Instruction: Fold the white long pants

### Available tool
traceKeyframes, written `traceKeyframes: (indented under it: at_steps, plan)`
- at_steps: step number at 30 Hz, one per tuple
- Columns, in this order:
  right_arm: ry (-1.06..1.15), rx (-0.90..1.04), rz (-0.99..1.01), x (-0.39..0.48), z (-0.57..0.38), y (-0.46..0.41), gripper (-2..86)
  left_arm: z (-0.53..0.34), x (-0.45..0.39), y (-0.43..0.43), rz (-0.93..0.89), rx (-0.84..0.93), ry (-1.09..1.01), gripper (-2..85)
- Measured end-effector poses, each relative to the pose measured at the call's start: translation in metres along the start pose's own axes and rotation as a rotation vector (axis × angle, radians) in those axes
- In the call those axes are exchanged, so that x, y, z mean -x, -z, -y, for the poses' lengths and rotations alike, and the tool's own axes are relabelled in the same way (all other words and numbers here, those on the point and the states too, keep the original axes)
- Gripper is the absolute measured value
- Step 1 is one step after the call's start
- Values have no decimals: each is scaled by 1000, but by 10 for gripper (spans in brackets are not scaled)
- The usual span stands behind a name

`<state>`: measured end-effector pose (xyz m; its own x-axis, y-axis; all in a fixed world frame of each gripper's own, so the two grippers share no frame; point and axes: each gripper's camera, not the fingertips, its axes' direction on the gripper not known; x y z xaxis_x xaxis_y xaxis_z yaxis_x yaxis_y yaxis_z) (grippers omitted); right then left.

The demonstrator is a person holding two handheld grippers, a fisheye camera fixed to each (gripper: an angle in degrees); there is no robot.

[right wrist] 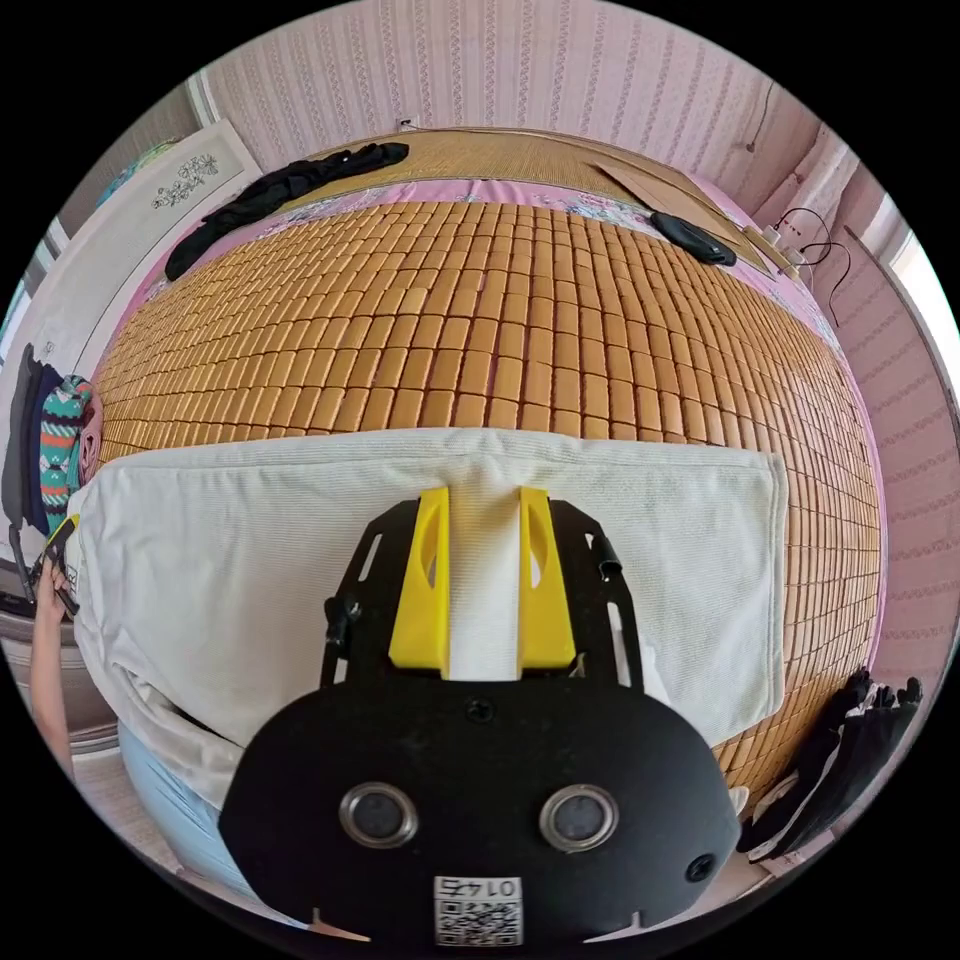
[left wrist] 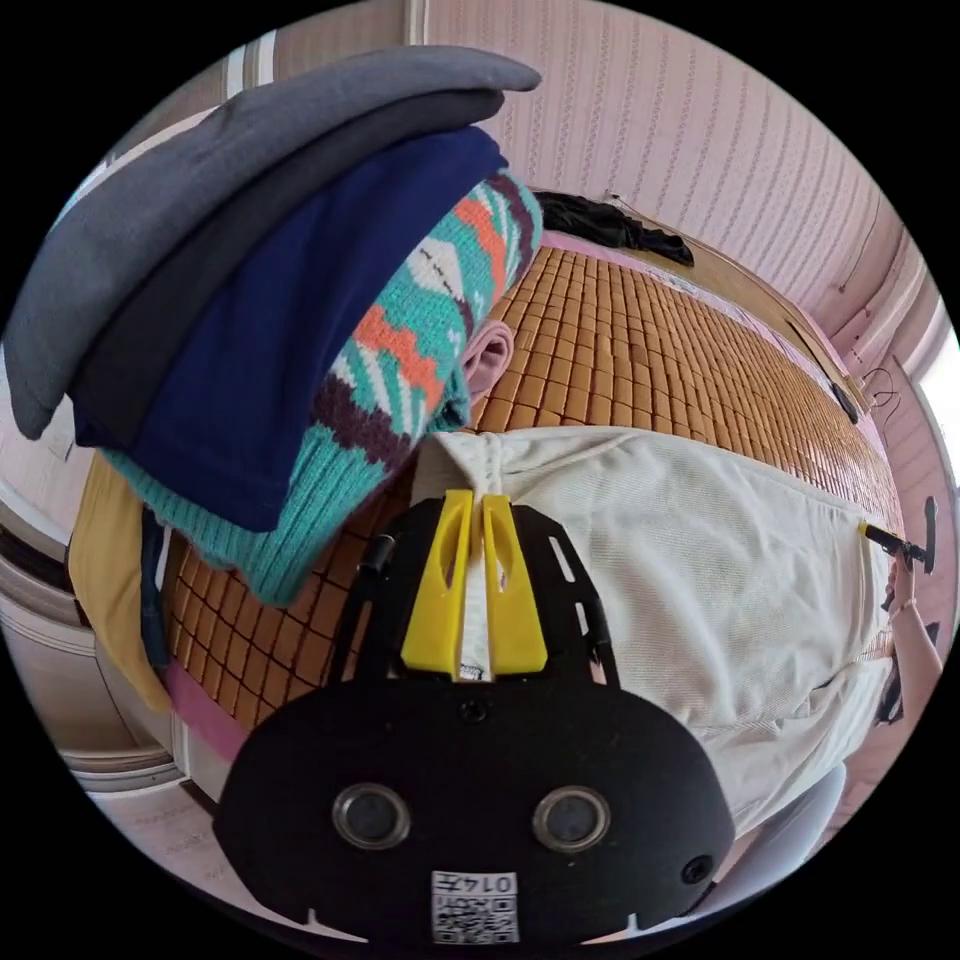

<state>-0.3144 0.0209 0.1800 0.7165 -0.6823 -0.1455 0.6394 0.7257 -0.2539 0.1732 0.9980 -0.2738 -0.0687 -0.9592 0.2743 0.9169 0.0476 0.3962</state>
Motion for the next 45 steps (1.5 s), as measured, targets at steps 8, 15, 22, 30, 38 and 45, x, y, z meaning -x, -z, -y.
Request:
traceKeyframes:
  at_steps: [8, 15, 22, 30, 38, 45]
  plan:
    - [-36, -162, 151, -75, -64, 79, 86, -31, 33, 30, -48, -108, 37, 55]
    - [-313, -192, 159, -228, -322, 189, 135, -155, 82, 116, -303, -270, 101, 66]
    - [-955, -142, 338, -341, -568, 178, 135, -261, 155, 90, -321, -51, 384, 84]
    - [-1038, -249, 544, -375, -592, 165, 136, -276, 187, 70, -444, 10, 575, 133]
    - [-888, -302, 528, -371, -562, 218, 26, -258, 191, 64, -491, 9, 557, 147]
    - [-794, -280, 495, -361, -556, 266, 17, -246, 202, 51, -489, 58, 524, 136]
